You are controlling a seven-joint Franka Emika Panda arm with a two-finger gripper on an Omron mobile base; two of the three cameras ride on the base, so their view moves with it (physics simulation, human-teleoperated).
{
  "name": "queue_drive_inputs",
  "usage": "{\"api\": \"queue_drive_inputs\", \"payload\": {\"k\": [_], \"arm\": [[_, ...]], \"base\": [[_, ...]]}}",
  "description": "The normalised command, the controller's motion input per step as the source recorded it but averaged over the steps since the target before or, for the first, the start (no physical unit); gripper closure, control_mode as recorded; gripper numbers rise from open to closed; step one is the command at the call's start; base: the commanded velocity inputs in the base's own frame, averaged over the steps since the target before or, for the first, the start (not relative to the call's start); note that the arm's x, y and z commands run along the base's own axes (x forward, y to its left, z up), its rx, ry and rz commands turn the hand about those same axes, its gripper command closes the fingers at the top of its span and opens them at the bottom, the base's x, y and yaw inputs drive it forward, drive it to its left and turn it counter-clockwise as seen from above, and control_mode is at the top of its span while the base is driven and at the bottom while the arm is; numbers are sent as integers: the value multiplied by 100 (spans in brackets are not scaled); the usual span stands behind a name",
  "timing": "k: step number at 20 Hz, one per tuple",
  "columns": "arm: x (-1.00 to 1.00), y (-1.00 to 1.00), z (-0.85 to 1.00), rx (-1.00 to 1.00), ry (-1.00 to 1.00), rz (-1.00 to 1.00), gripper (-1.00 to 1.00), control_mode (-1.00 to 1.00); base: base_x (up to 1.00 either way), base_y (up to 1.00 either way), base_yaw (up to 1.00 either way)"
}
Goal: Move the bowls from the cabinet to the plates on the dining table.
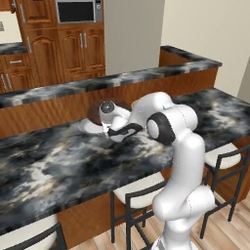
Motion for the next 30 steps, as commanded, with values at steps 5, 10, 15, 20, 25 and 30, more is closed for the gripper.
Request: {"api": "queue_drive_inputs", "payload": {"k": [5,10,15,20,25,30], "arm": [[-32,25,29,-13,-3,5,100,-100],[-18,20,0,-8,0,8,100,-100],[-2,1,-11,0,0,10,100,-100],[0,0,-18,0,0,11,100,-100],[10,-3,-27,1,0,12,100,-100],[43,-22,-8,0,0,7,100,-100]], "base": [[0,0,0],[0,0,0],[0,0,0],[0,0,0],[0,0,0],[0,0,0]]}}
